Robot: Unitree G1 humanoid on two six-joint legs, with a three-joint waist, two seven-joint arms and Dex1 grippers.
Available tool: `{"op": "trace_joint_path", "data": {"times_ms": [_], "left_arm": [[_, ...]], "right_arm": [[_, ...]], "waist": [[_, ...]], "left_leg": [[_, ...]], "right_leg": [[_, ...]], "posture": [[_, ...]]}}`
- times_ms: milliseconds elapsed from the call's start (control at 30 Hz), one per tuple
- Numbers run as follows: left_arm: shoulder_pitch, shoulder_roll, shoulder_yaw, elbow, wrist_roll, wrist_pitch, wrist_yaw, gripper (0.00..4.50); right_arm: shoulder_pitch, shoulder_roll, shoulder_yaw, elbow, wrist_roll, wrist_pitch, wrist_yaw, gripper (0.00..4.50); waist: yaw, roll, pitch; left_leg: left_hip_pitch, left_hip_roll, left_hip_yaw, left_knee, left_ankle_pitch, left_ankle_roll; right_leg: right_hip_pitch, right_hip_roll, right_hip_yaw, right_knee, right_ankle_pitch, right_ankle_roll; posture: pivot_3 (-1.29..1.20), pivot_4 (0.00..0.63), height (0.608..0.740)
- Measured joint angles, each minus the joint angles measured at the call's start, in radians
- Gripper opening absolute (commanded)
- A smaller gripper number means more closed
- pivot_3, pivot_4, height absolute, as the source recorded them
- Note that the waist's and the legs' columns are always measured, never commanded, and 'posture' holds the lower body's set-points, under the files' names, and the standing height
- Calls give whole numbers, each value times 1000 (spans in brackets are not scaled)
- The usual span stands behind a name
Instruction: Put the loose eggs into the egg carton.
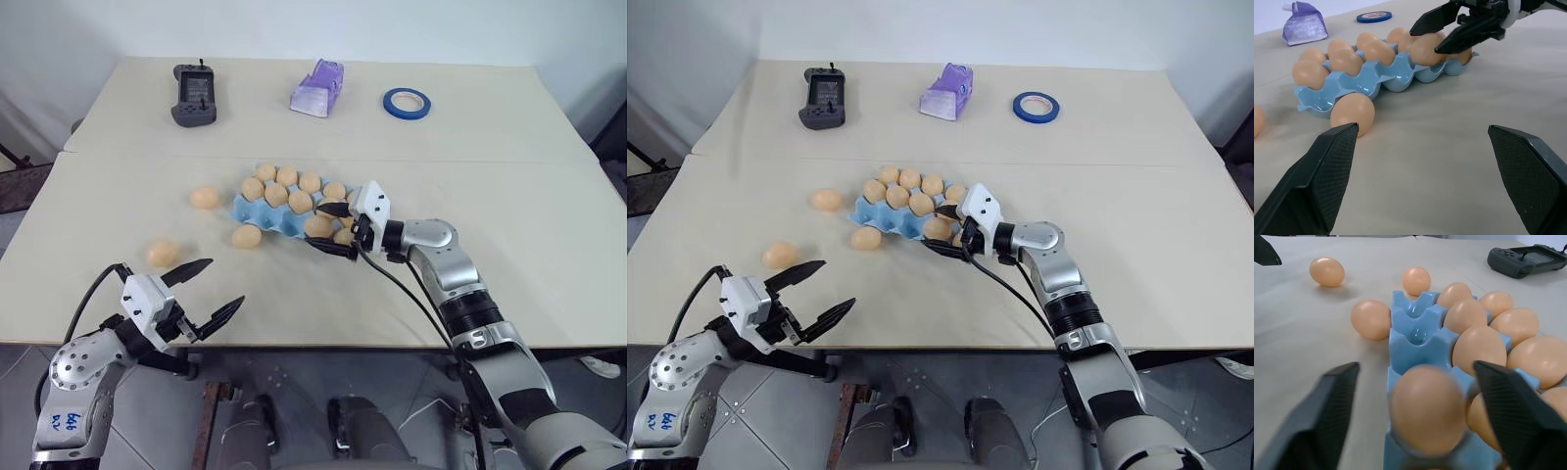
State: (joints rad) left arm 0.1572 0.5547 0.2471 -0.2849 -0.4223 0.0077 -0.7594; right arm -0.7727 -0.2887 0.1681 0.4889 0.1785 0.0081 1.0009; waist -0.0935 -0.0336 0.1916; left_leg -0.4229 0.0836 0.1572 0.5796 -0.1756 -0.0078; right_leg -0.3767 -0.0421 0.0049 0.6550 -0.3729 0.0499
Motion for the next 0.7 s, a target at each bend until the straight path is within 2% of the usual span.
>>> {"op": "trace_joint_path", "data": {"times_ms": [200,367,533,700], "left_arm": [[39,-1,25,-20,0,5,24,4500],[72,14,72,-13,-24,48,24,4500],[71,15,126,33,-41,56,24,4500],[60,13,139,87,-11,41,48,4500]], "right_arm": [[124,-95,-60,-177,106,19,121,4458],[355,-227,-149,-342,261,36,289,4458],[497,-237,-223,-341,310,-11,324,4458],[544,-225,-262,-291,308,-118,328,4458]], "waist": [[13,0,0],[14,0,0],[-2,0,0],[-2,0,0]], "left_leg": [[0,0,-1,0,-1,0],[0,0,-2,0,-1,0],[2,0,-2,1,0,-1],[1,-1,-3,3,0,0]], "right_leg": [[1,0,-1,-1,0,0],[2,-1,-1,-2,0,0],[2,0,0,0,0,0],[3,-1,-1,-1,0,0]], "posture": [[0,150,740],[0,150,740],[0,150,740],[0,150,740]]}}
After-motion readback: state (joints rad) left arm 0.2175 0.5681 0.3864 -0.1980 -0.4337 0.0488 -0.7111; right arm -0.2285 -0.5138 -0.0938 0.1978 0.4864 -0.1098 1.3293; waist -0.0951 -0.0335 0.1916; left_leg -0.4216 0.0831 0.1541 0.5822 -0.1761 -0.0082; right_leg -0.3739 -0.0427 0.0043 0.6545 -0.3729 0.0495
